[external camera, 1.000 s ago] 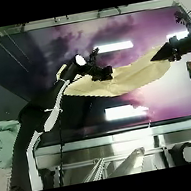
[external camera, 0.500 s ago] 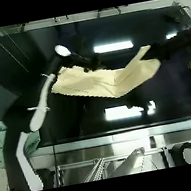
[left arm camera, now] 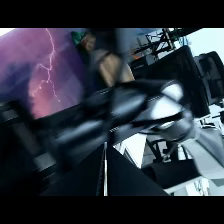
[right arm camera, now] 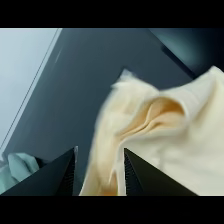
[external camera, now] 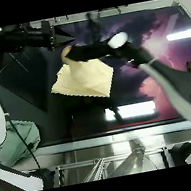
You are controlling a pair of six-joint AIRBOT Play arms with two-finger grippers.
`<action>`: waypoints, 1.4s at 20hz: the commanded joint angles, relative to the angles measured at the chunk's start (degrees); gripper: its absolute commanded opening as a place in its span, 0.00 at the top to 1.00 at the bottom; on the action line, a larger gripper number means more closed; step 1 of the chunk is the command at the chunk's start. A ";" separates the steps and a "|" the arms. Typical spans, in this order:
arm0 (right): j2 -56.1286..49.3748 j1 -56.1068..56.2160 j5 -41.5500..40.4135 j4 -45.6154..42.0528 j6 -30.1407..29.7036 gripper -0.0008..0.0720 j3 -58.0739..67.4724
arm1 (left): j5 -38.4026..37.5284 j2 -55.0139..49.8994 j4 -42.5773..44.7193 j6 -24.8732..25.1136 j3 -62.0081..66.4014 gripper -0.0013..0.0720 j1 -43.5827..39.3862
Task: Fold the shirts.
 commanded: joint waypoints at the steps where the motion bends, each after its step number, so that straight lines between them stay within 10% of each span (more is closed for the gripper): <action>1: -11.28 6.64 -6.64 5.09 -1.03 0.52 11.21 | -5.27 1.33 -1.05 1.09 -0.02 0.96 1.18; 2: -11.41 6.49 -4.28 6.01 -0.81 0.56 11.26 | -5.51 1.33 -1.09 1.09 -0.02 0.96 1.09; 3: -10.91 5.66 -0.07 5.84 -0.87 0.93 11.26 | -5.49 1.33 -1.11 1.14 -0.02 0.96 1.09; 4: -9.92 4.11 6.03 5.73 -0.79 0.96 11.26 | -5.53 1.33 -1.11 1.29 -0.02 0.96 1.09; 7: -5.46 -1.40 24.76 2.29 3.15 0.97 11.17 | -8.20 1.33 -1.11 2.69 -0.02 0.96 1.09; 10: 2.80 -5.90 36.76 -19.76 16.09 0.97 8.33 | -11.74 1.33 -0.92 3.69 -0.07 0.96 1.42; 15: 17.59 -14.64 30.73 -31.32 20.55 0.96 -16.28 | -9.42 5.90 -0.98 6.36 -11.98 0.96 4.83; 16: 17.81 -16.13 28.28 -31.12 22.12 0.91 -20.35 | -8.17 7.80 -0.98 7.34 -17.03 0.96 5.62; 18: 15.98 -17.88 24.83 -27.98 22.75 0.02 -25.05 | -5.68 11.17 -1.03 9.49 -25.68 0.96 6.71; 24: 3.91 -17.99 13.14 -12.68 21.14 0.03 -25.27 | -5.81 16.96 -1.18 12.15 -38.01 0.96 7.02; 28: -2.54 -16.79 16.65 8.85 7.50 0.03 -25.22 | -5.86 20.13 -1.14 13.22 -41.00 0.96 7.04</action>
